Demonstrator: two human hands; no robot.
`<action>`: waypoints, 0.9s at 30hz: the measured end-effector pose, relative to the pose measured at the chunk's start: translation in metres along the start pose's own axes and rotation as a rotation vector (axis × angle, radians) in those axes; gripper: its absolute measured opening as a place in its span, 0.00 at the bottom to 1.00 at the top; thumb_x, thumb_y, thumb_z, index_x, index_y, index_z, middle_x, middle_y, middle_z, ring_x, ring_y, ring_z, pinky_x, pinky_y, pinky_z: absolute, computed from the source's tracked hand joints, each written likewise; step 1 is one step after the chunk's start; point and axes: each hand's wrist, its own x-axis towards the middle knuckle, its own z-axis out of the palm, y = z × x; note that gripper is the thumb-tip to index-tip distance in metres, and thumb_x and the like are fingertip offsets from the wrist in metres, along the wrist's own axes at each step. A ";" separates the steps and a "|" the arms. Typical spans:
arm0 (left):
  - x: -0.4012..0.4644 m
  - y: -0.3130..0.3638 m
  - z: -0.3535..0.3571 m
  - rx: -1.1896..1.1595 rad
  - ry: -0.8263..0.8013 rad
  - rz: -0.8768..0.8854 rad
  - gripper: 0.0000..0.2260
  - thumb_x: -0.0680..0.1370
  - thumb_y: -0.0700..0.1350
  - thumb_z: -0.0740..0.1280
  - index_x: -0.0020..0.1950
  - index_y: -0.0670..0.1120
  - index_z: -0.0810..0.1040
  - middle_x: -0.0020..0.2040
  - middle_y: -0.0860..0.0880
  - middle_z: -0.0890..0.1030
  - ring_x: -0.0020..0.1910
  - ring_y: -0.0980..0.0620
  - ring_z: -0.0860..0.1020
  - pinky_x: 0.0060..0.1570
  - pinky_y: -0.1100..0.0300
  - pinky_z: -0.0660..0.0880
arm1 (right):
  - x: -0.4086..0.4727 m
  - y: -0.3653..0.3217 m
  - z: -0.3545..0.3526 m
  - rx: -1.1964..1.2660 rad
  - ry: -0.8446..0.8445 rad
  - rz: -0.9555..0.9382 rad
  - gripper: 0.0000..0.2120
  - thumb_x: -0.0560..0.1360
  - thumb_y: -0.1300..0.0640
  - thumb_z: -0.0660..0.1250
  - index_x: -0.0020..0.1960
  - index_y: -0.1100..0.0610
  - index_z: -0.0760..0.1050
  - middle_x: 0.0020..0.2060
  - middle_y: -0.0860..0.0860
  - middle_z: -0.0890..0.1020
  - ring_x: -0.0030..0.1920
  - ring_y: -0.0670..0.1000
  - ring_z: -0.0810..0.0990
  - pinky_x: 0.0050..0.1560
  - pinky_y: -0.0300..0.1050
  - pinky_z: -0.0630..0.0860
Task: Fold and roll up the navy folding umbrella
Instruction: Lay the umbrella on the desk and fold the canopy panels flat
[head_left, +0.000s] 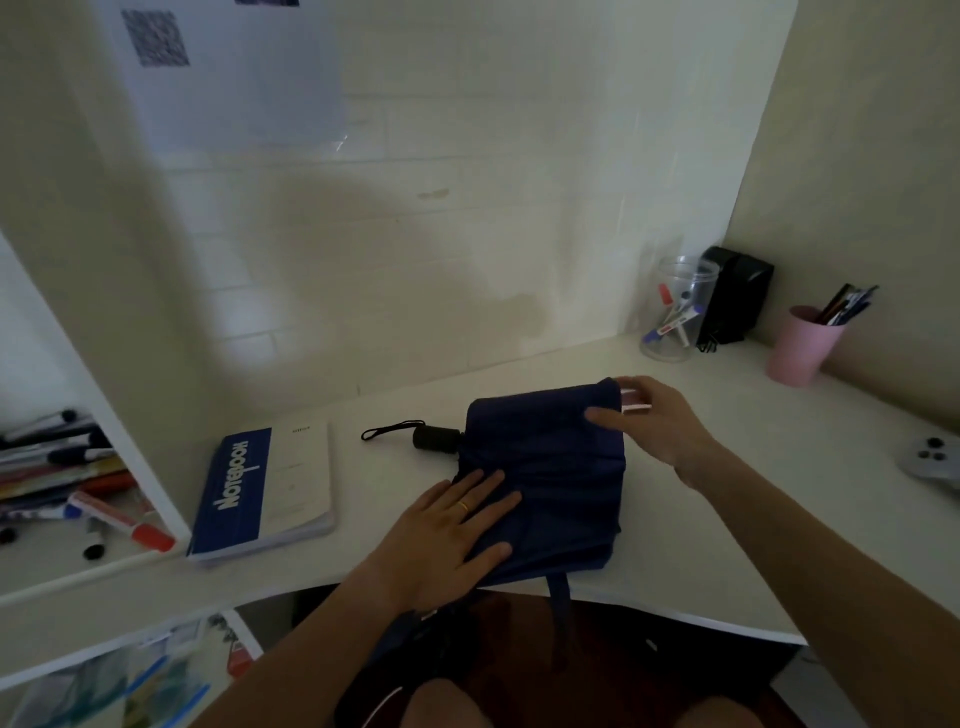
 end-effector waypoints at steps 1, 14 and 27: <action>0.000 0.000 0.000 0.002 0.004 0.001 0.27 0.83 0.66 0.44 0.82 0.62 0.45 0.83 0.56 0.43 0.82 0.55 0.43 0.80 0.53 0.43 | 0.004 -0.005 0.002 -0.026 -0.012 -0.038 0.18 0.70 0.54 0.79 0.57 0.55 0.81 0.52 0.49 0.83 0.54 0.52 0.82 0.47 0.41 0.76; -0.001 0.000 0.001 0.017 0.147 0.038 0.27 0.83 0.65 0.50 0.81 0.59 0.57 0.81 0.52 0.63 0.79 0.50 0.61 0.79 0.48 0.54 | -0.090 0.058 0.040 -0.284 0.171 -0.420 0.25 0.67 0.61 0.79 0.55 0.47 0.70 0.46 0.46 0.77 0.45 0.43 0.79 0.45 0.42 0.79; 0.071 0.023 -0.071 -1.292 0.289 -0.934 0.17 0.71 0.52 0.79 0.48 0.42 0.81 0.46 0.46 0.85 0.33 0.52 0.80 0.27 0.66 0.71 | -0.078 0.079 0.042 -0.221 0.095 -0.291 0.32 0.66 0.61 0.80 0.55 0.49 0.59 0.48 0.46 0.77 0.46 0.41 0.80 0.44 0.48 0.83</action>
